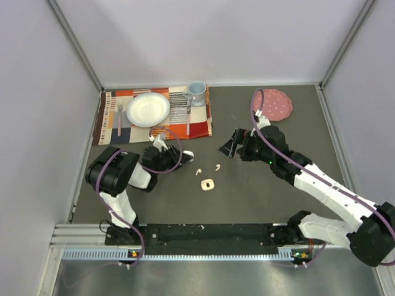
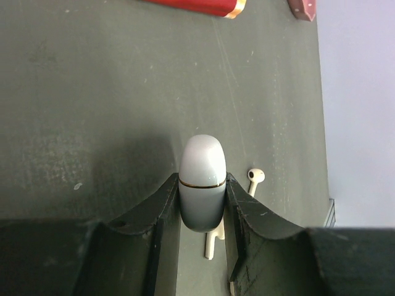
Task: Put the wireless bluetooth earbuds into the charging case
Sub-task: Place the charging case with the earbuds at the center of the board.
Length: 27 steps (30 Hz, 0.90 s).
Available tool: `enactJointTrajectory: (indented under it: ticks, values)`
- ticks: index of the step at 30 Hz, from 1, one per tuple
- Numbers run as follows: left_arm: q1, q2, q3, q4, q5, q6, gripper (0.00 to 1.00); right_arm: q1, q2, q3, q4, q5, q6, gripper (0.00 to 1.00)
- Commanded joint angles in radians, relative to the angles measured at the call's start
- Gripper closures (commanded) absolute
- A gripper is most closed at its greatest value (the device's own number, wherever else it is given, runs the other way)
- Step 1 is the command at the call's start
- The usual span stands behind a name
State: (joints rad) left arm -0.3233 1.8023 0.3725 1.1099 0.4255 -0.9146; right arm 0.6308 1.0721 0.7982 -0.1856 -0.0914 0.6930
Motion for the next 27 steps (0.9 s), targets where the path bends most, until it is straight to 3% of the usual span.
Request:
enactJointTrajectory:
  ticks: [1,15,20,23,27]
  values:
    - [0.003,0.009,0.022,0.012,-0.008,0.014,0.94,0.000,-0.014,0.018,0.055,-0.027,0.007,0.01]
    - [0.006,0.052,0.028,0.015,0.002,0.000,0.80,-0.002,-0.040,0.004,0.055,-0.030,0.003,0.01]
    - [0.006,0.023,0.029,-0.039,-0.008,0.020,0.68,0.000,-0.052,-0.001,0.057,-0.030,0.003,0.01]
    - [0.007,0.002,0.032,-0.077,-0.021,0.039,0.67,0.000,-0.060,-0.007,0.055,-0.028,0.005,0.01]
    - [0.007,-0.038,0.045,-0.169,-0.037,0.072,0.55,0.000,-0.063,-0.014,0.057,-0.027,0.002,0.01]
